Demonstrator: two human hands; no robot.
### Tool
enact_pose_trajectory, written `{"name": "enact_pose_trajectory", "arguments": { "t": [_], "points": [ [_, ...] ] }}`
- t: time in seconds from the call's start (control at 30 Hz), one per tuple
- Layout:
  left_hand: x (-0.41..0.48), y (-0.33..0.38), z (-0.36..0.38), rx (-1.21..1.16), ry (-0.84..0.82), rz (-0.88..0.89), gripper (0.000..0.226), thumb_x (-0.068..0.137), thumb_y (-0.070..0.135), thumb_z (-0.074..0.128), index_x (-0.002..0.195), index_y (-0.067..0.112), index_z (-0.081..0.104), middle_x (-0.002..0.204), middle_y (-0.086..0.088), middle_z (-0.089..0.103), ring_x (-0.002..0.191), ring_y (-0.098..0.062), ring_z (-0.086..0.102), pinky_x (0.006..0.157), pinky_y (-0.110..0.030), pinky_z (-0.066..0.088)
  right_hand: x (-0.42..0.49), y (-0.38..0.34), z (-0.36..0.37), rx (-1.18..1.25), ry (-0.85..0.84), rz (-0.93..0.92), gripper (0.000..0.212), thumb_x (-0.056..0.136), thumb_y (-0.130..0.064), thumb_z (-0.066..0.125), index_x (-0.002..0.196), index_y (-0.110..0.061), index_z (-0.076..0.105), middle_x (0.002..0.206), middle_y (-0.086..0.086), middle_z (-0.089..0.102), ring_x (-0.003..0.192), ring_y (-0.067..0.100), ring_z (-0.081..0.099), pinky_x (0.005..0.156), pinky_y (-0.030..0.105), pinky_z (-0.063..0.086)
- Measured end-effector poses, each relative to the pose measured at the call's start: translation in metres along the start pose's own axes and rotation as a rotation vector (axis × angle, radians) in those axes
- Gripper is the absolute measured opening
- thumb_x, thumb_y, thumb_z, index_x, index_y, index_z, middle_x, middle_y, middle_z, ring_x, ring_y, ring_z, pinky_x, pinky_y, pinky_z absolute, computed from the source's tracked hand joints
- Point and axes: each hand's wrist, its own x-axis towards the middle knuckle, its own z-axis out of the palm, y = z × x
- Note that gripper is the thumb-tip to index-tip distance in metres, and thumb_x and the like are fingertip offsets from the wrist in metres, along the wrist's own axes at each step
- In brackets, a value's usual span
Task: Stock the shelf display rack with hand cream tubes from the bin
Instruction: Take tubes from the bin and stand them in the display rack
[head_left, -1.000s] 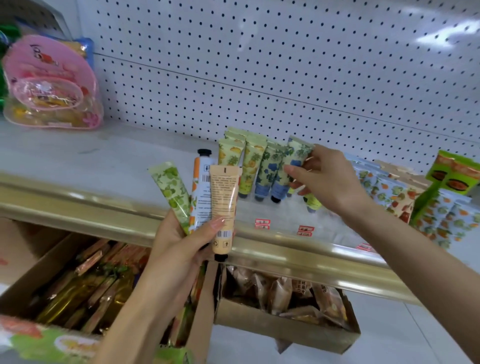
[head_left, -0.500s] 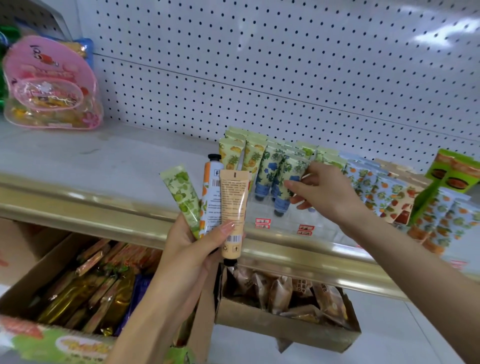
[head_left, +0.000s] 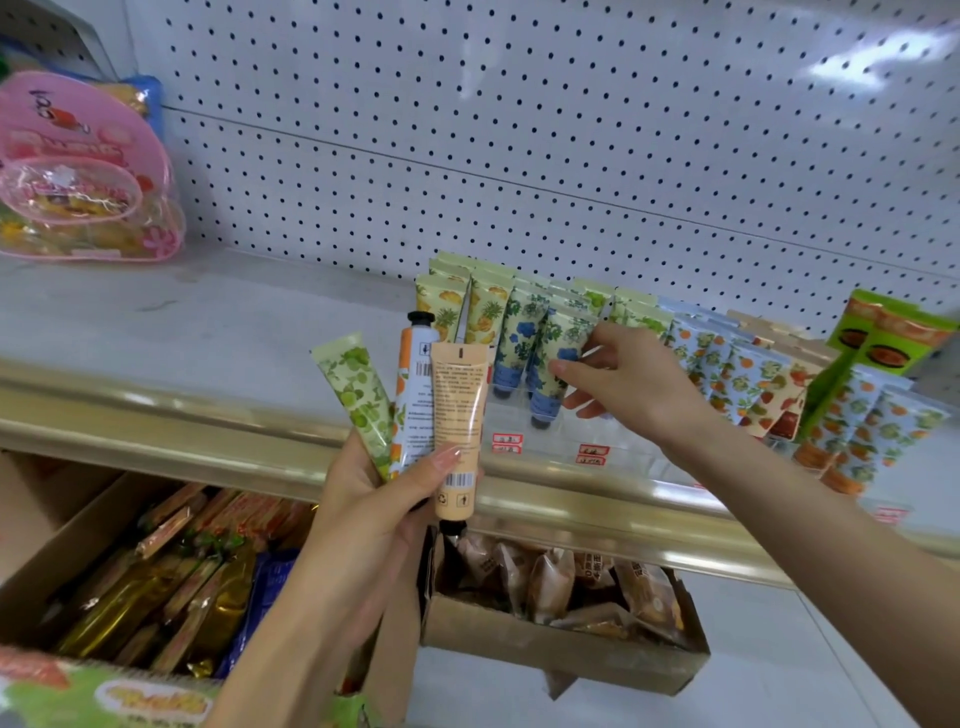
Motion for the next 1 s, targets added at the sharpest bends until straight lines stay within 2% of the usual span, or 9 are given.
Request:
{"name": "enact_pose_trajectory", "arguments": {
  "t": [0.17,0.27,0.37,0.43,0.57,0.67,0.77,0.9,1.0],
  "points": [
    [0.000,-0.003,0.000,-0.014,-0.005,-0.015,0.067,0.056,0.022,0.084,0.118,0.012,0.062,0.109,-0.009,0.071,0.094,-0.020,0.069,0.076,-0.030,0.057,-0.001,0.001,-0.001,-0.012,-0.010,-0.016,0.017,0.089,-0.020,0.064,0.079,-0.013,0.052,0.080,0.013,0.069,0.069,0.023,0.070,0.063,0.032,0.059],
    [0.000,-0.005,0.001,0.007,0.000,-0.025,0.050,0.071,0.013,0.075,0.119,0.012,0.059,0.107,-0.007,0.072,0.093,-0.019,0.069,0.080,-0.034,0.058,-0.002,0.002,-0.002,0.011,-0.010,-0.008,0.017,0.089,-0.021,0.065,0.094,-0.010,0.054,0.083,0.011,0.069,0.070,0.022,0.070,0.063,0.030,0.058],
    [0.000,-0.005,0.003,0.021,0.003,-0.028,0.051,0.069,0.019,0.075,0.118,0.014,0.060,0.106,-0.006,0.072,0.094,-0.021,0.069,0.078,-0.033,0.058,-0.010,0.003,-0.007,0.047,0.025,0.005,0.025,0.088,-0.023,0.065,0.108,-0.012,0.055,0.089,0.009,0.068,0.069,0.021,0.070,0.065,0.029,0.058],
    [-0.001,-0.004,0.005,0.016,-0.006,-0.020,0.055,0.066,0.025,0.079,0.117,0.015,0.061,0.105,-0.006,0.072,0.093,-0.023,0.069,0.073,-0.030,0.058,-0.020,0.003,-0.012,0.043,0.066,-0.011,0.026,0.088,-0.024,0.065,0.111,-0.013,0.057,0.090,0.006,0.066,0.063,0.015,0.069,0.061,0.024,0.057],
    [-0.003,-0.009,0.012,0.029,-0.012,-0.023,0.044,0.069,0.010,0.062,0.112,0.017,0.060,0.097,-0.003,0.074,0.085,-0.020,0.070,0.070,-0.031,0.059,-0.040,-0.005,-0.023,0.073,0.123,-0.058,0.019,0.087,-0.025,0.065,0.103,-0.017,0.059,0.082,0.007,0.061,0.049,0.004,0.061,0.048,0.015,0.047],
    [-0.005,-0.012,0.020,0.025,-0.012,-0.033,0.046,0.067,0.011,0.063,0.113,0.017,0.060,0.100,-0.003,0.074,0.090,-0.019,0.070,0.075,-0.033,0.059,-0.058,-0.016,-0.024,0.260,-0.033,-0.027,0.013,0.085,-0.023,0.066,0.095,-0.013,0.065,0.081,0.010,0.060,0.051,0.008,0.059,0.050,0.016,0.047],
    [-0.007,-0.016,0.029,0.019,-0.033,-0.045,0.050,0.067,0.012,0.065,0.116,0.015,0.059,0.101,-0.004,0.073,0.089,-0.017,0.069,0.072,-0.031,0.058,-0.070,-0.020,-0.013,0.369,-0.200,0.014,0.016,0.082,-0.024,0.068,0.094,-0.013,0.067,0.086,0.008,0.064,0.057,0.013,0.060,0.053,0.020,0.049],
    [-0.010,-0.021,0.042,0.042,-0.065,-0.063,0.050,0.073,0.013,0.074,0.120,0.012,0.059,0.102,-0.010,0.071,0.092,-0.021,0.068,0.073,-0.032,0.054,-0.074,-0.015,-0.002,0.420,-0.215,0.034,0.018,0.083,-0.020,0.068,0.092,-0.005,0.068,0.080,0.005,0.063,0.053,0.009,0.057,0.051,0.017,0.047],
    [-0.010,-0.024,0.046,0.027,-0.065,-0.070,0.044,0.076,0.019,0.072,0.117,0.012,0.060,0.099,-0.009,0.071,0.092,-0.022,0.067,0.073,-0.034,0.053,-0.075,-0.012,-0.002,0.461,-0.209,0.041,0.020,0.085,-0.019,0.066,0.093,-0.001,0.067,0.079,0.008,0.062,0.051,0.008,0.054,0.050,0.017,0.045]
  ]
}}
